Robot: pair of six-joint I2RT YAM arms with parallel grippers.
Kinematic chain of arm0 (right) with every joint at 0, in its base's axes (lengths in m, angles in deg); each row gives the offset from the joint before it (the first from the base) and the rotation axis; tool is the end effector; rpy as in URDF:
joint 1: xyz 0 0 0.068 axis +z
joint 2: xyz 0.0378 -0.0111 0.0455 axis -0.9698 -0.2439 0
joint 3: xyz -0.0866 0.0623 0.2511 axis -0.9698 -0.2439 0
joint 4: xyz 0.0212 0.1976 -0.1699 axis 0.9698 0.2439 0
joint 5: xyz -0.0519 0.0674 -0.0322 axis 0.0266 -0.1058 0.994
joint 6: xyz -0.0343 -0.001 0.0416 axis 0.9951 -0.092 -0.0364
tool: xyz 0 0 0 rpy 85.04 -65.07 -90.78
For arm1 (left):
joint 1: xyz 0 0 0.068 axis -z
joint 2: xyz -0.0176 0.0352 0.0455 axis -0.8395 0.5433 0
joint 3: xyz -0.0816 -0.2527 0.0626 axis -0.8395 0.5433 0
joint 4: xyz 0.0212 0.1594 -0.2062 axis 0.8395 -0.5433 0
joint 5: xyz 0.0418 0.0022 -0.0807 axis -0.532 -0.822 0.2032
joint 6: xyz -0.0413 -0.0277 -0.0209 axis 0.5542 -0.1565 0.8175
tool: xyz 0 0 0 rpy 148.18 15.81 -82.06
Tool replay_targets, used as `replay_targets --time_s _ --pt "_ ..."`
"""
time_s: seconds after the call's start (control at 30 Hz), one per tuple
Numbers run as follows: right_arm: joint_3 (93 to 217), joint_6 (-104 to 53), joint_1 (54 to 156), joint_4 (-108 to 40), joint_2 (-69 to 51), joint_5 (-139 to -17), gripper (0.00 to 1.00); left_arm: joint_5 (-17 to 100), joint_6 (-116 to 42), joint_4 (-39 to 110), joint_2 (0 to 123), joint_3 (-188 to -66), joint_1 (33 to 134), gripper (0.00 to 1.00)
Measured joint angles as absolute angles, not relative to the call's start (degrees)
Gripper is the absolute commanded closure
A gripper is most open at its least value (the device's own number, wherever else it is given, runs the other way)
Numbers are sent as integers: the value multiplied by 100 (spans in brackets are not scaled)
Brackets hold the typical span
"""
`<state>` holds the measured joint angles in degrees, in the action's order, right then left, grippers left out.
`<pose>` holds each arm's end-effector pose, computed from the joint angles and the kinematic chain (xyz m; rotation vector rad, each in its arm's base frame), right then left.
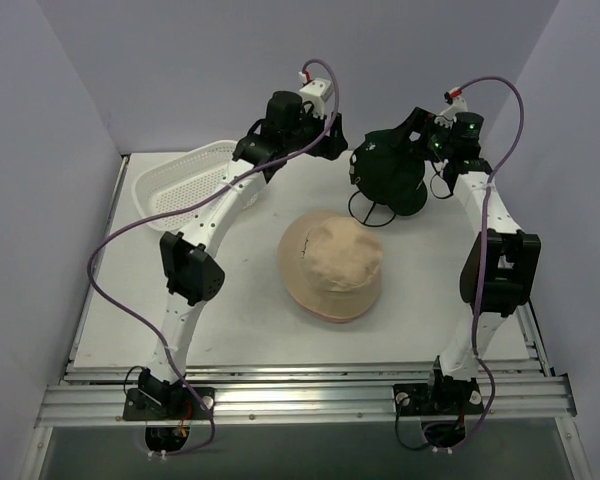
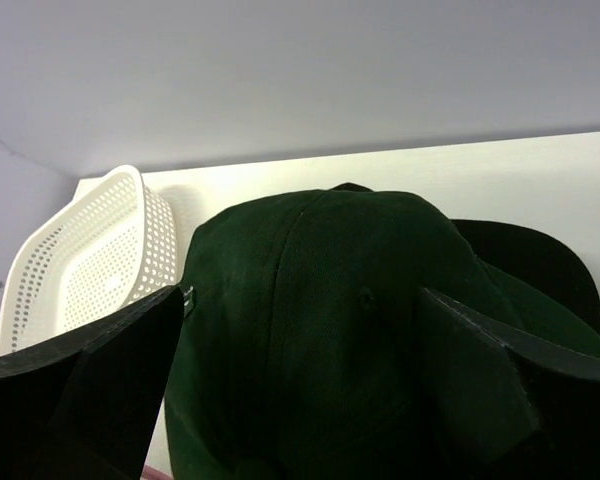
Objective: Stack the hats
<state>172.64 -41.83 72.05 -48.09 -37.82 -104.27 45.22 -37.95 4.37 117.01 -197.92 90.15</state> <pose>0.4652 -0.0113 0.3433 -0.0763 1.6684 0.7314 0.4346 -0.2915 0.3936 0.5111 1.8455 -0.7182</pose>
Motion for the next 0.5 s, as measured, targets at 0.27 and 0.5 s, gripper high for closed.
replay_targets --time_s 0.27,0.5 --pt "16702 -4476 6890 -5045 -3047 -10414 7 4712 -3626 557 12191 -20076 9024 41" --pt "15797 -4669 6689 -5371 -2304 -10325 8 4680 -3532 1114 12488 -20091 9155 51"
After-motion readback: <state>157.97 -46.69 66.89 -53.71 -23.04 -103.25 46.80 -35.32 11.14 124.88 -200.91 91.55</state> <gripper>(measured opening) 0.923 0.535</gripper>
